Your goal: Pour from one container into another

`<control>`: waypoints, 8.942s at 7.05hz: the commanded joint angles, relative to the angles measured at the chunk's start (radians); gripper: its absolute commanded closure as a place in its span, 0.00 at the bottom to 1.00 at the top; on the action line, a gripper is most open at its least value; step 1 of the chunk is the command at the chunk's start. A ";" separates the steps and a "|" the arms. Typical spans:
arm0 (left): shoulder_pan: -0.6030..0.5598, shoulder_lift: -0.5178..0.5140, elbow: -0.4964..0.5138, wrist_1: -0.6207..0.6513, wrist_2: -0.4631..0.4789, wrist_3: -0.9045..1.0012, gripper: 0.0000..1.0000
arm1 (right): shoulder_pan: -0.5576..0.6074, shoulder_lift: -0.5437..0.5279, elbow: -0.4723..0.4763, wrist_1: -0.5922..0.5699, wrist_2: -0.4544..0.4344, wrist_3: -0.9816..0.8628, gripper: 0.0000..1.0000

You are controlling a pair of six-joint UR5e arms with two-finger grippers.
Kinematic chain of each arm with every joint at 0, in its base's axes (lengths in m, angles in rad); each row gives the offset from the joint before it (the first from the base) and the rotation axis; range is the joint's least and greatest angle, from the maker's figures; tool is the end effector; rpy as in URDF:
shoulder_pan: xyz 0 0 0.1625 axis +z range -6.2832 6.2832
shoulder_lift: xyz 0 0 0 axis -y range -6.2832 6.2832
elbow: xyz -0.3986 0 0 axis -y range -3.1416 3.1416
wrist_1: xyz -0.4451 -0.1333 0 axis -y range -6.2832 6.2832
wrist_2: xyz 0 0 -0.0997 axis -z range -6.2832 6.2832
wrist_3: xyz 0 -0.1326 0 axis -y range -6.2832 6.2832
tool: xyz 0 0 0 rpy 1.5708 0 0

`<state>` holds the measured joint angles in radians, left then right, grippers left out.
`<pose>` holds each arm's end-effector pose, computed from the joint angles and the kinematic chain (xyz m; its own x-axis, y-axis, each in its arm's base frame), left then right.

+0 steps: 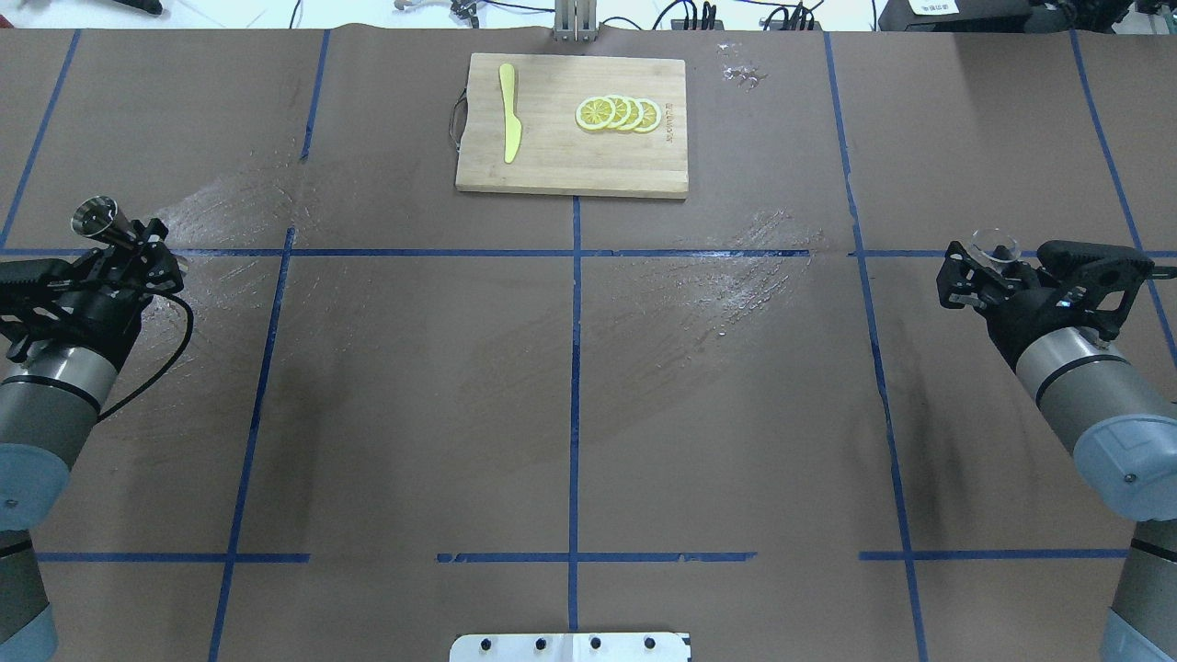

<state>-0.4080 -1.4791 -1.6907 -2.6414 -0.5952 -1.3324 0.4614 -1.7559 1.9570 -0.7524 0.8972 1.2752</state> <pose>0.3808 -0.4295 0.4919 0.6179 -0.1229 -0.7766 0.7754 0.2583 0.5762 -0.3545 -0.4175 0.4347 0.6887 0.0881 0.7197 -0.6514 0.5111 0.5607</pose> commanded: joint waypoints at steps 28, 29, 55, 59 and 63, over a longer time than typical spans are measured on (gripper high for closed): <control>0.212 -0.066 0.034 0.285 0.051 -0.159 0.00 | -0.199 0.015 -0.003 0.005 -0.190 0.072 1.00; 0.212 -0.046 0.008 0.285 0.010 -0.145 0.00 | -0.199 0.015 -0.003 0.005 -0.190 0.072 1.00; 0.164 0.329 -0.748 0.419 -0.795 0.136 0.00 | -0.334 0.113 -0.351 0.011 -0.469 0.222 0.00; 0.164 0.319 -0.747 0.420 -0.795 0.136 0.00 | -0.334 0.107 -0.342 0.011 -0.469 0.210 0.00; 0.136 0.295 -0.751 0.434 -0.844 0.139 0.00 | -0.358 -0.005 -0.221 0.011 -0.445 0.202 0.00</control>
<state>-0.2675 -1.1787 -2.4419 -2.2117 -1.4325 -1.1946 0.1199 -1.7037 1.6824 -0.7413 0.4419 1.4796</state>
